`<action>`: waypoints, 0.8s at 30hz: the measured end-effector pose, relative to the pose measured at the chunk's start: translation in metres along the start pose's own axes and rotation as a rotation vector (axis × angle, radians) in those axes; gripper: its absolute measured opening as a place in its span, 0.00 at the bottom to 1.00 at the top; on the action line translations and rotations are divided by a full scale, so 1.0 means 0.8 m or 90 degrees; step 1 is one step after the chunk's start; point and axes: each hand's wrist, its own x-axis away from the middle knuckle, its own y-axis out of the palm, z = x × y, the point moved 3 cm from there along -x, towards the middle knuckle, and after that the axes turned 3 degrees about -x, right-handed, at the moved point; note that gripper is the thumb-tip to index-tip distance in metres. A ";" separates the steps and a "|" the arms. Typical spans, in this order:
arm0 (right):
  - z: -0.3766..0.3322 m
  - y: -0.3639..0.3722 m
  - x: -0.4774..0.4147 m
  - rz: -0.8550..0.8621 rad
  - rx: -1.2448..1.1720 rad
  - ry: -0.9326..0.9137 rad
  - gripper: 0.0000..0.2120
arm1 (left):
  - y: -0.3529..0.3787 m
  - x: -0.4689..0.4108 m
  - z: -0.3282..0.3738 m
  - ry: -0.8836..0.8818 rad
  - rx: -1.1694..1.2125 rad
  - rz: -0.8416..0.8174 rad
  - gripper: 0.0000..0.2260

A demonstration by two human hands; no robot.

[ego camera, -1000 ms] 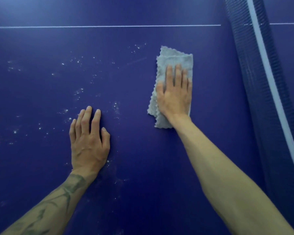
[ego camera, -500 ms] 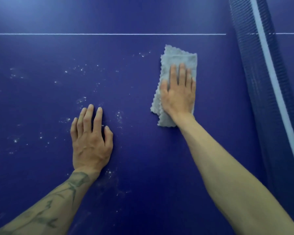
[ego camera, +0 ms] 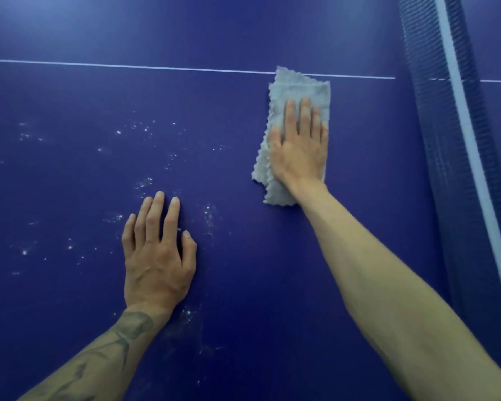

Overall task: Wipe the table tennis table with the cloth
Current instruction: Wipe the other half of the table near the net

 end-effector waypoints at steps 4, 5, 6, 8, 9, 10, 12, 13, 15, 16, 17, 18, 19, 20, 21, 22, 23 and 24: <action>-0.076 0.019 0.019 -0.036 0.021 -0.139 0.32 | 0.001 -0.001 0.002 -0.003 -0.002 -0.001 0.26; -0.085 0.023 0.039 -0.046 0.026 -0.203 0.32 | 0.000 -0.001 0.002 -0.003 0.000 0.000 0.26; -0.085 0.025 0.057 -0.056 0.026 -0.257 0.31 | 0.000 -0.001 0.001 -0.003 0.000 -0.001 0.26; -0.059 0.022 0.072 -0.066 0.014 -0.289 0.31 | 0.000 -0.001 0.000 -0.002 -0.001 -0.004 0.26; -0.041 0.019 0.067 -0.065 0.010 -0.262 0.31 | 0.001 -0.001 0.000 -0.002 -0.001 -0.004 0.26; -0.024 0.015 0.055 -0.060 0.008 -0.213 0.31 | 0.002 0.000 0.000 -0.003 -0.002 -0.004 0.26; -0.010 0.009 0.021 -0.037 0.002 -0.106 0.31 | 0.003 0.000 -0.001 -0.003 -0.004 -0.003 0.26; -0.014 0.007 0.005 -0.022 -0.005 -0.064 0.31 | 0.003 0.000 -0.002 -0.002 -0.005 -0.001 0.26; -0.040 0.010 -0.015 -0.007 -0.011 -0.035 0.31 | 0.002 0.000 -0.002 0.001 -0.006 0.002 0.26; -0.058 0.014 -0.016 -0.012 -0.015 -0.052 0.31 | 0.002 0.000 -0.001 0.001 -0.008 0.001 0.26; -0.076 0.019 -0.010 -0.025 -0.019 -0.088 0.31 | 0.002 0.000 -0.001 -0.002 -0.010 -0.001 0.26; -0.091 0.024 0.003 -0.037 -0.019 -0.137 0.31 | 0.002 0.000 -0.001 -0.005 -0.011 0.000 0.26; -0.101 0.028 0.020 -0.046 -0.013 -0.188 0.31 | 0.002 0.000 -0.002 -0.006 -0.010 0.002 0.26; -0.101 0.031 0.037 -0.053 -0.008 -0.228 0.31 | 0.002 0.000 -0.001 -0.005 -0.009 0.004 0.26; -0.093 0.031 0.049 -0.056 -0.006 -0.248 0.31 | 0.002 -0.001 0.000 -0.002 -0.009 0.005 0.26; -0.078 0.030 0.054 -0.056 -0.005 -0.242 0.31 | 0.002 -0.001 -0.001 0.000 -0.011 0.005 0.26; -0.059 0.025 0.053 -0.053 -0.004 -0.217 0.31 | 0.002 -0.001 -0.001 0.000 -0.012 0.004 0.26; -0.040 0.021 0.048 -0.048 0.000 -0.179 0.30 | 0.003 -0.001 -0.002 0.001 -0.013 0.002 0.26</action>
